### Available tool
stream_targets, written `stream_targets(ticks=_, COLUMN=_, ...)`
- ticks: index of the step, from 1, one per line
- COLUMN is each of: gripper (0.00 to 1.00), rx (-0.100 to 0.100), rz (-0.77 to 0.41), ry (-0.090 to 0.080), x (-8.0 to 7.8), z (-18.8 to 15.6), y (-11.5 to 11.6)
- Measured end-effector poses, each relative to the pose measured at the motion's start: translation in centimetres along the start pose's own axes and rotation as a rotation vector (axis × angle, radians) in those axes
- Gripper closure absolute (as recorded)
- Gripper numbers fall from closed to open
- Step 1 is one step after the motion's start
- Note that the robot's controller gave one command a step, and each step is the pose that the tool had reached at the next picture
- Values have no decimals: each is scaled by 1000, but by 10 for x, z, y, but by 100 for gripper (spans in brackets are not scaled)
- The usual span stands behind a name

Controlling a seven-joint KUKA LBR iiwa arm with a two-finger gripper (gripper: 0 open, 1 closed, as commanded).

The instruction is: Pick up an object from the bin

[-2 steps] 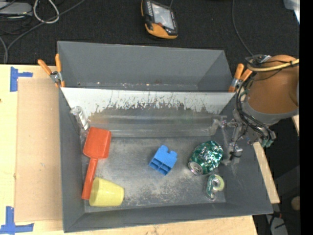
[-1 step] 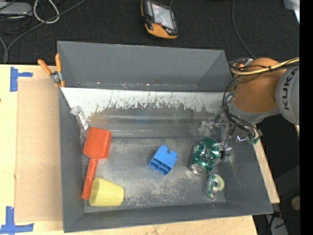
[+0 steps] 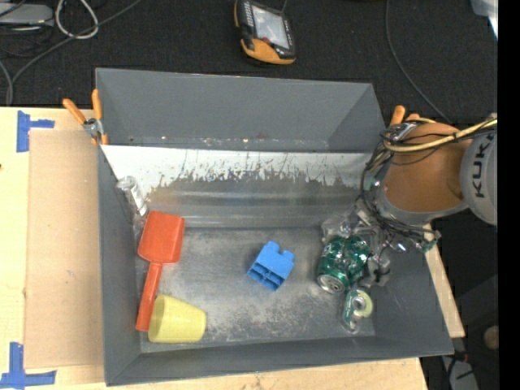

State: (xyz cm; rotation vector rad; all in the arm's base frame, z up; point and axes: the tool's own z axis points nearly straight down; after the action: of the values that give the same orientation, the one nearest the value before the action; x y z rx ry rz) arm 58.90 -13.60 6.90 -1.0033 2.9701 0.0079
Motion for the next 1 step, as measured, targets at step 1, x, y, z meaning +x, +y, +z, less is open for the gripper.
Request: stream_targets(ticks=1, gripper=100, rx=-8, rz=50, ry=12, x=-19, z=0, y=4)
